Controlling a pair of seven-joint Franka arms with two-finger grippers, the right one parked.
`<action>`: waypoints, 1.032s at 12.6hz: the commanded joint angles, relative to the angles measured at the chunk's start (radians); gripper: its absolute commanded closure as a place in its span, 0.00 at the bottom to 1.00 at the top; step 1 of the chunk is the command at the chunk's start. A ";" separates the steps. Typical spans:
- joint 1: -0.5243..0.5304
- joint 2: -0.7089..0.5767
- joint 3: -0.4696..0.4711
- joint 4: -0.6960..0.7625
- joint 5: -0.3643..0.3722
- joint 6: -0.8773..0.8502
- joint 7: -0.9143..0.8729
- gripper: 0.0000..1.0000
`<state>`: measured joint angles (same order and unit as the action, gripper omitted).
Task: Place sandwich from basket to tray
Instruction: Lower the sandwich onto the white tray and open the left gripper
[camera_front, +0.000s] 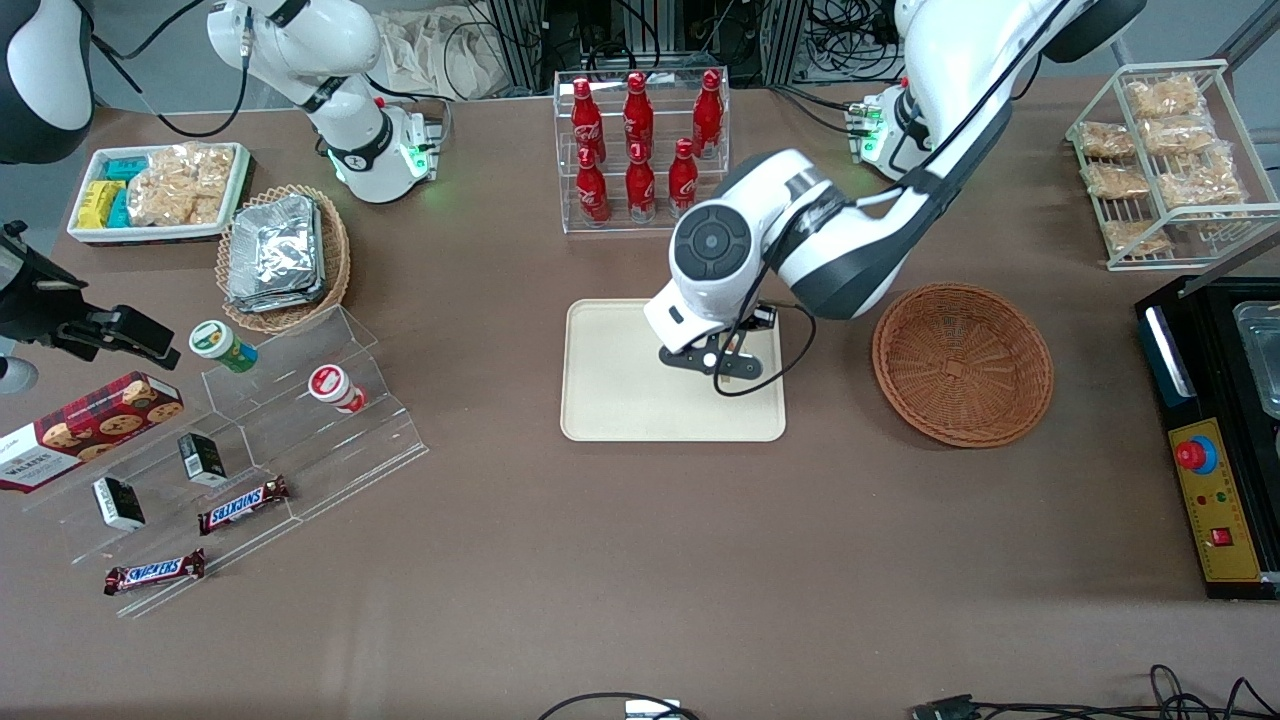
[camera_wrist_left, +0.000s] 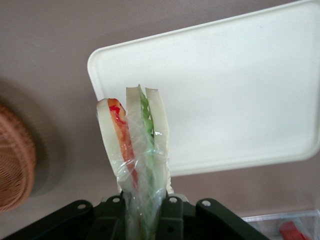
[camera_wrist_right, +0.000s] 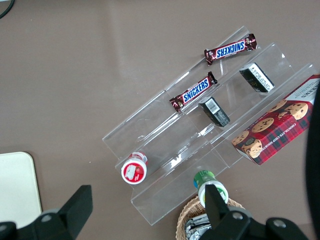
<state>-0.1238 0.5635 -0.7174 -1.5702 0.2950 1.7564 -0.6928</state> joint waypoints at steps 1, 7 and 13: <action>0.010 -0.016 0.056 -0.135 0.016 0.164 -0.017 0.82; 0.009 0.088 0.089 -0.212 0.151 0.333 -0.085 0.82; 0.004 0.099 0.089 -0.214 0.151 0.338 -0.129 0.00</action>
<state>-0.1184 0.6661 -0.6215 -1.7823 0.4240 2.0873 -0.7774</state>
